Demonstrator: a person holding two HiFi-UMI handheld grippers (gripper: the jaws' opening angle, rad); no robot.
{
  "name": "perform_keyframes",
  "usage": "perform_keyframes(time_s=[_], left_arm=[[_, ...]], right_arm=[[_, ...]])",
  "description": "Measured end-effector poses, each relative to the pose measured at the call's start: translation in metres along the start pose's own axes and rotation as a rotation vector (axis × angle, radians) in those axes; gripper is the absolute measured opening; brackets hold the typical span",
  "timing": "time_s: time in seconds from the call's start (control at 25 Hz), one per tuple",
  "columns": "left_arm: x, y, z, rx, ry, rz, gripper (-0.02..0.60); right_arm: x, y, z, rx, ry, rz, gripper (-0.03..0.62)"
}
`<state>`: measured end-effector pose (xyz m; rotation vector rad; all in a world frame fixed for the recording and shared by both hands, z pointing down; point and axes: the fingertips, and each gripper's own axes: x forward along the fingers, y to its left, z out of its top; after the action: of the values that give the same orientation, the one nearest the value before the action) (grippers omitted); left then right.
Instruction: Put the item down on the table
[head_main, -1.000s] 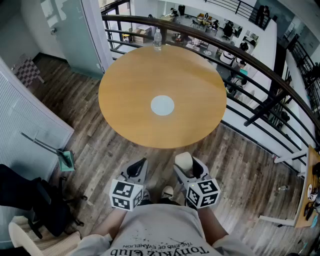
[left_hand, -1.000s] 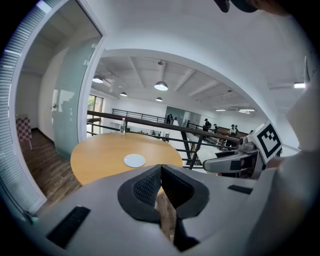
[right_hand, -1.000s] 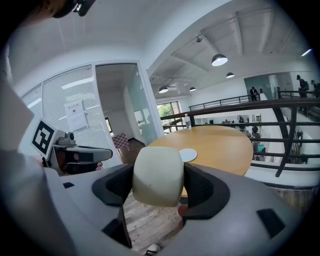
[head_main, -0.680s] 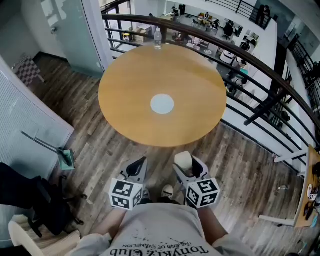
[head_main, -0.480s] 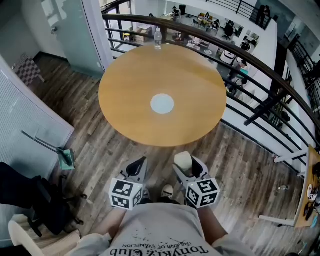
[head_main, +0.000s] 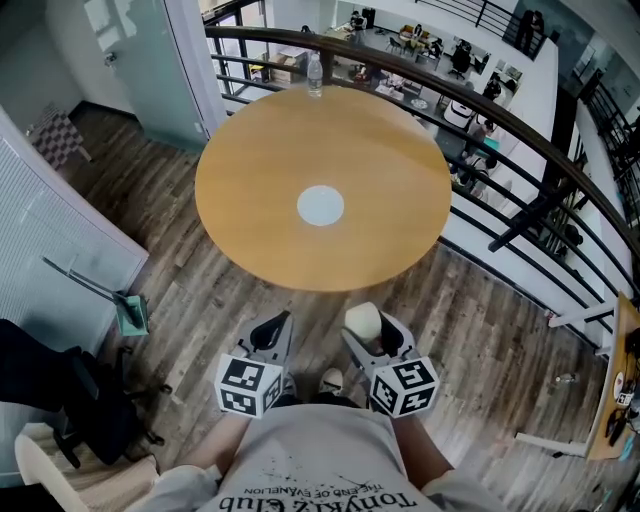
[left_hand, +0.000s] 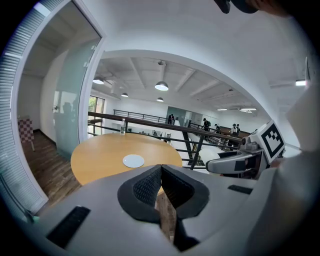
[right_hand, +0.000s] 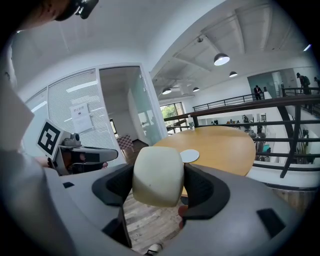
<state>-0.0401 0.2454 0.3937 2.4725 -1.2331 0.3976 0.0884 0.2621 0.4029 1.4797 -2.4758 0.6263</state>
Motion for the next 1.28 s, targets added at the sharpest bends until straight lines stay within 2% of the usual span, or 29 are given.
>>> perform_keyframes(time_s=[0.36, 0.64, 0.92, 1.28], left_arm=[[0.009, -0.026, -0.003, -0.018, -0.006, 0.043, 0.023], [0.015, -0.017, -0.01, -0.041, 0.007, 0.079, 0.023], [0.043, 0.018, 0.002, -0.038, 0.005, 0.068, 0.023], [0.103, 0.091, 0.049, -0.013, -0.014, 0.009, 0.023]], right_arm=[[-0.018, -0.029, -0.003, -0.042, 0.028, 0.046, 0.314], [-0.003, -0.033, -0.005, -0.052, 0.051, 0.09, 0.313], [0.034, -0.043, 0.006, -0.047, 0.052, 0.074, 0.314], [0.118, -0.063, 0.05, -0.03, 0.036, 0.016, 0.313]])
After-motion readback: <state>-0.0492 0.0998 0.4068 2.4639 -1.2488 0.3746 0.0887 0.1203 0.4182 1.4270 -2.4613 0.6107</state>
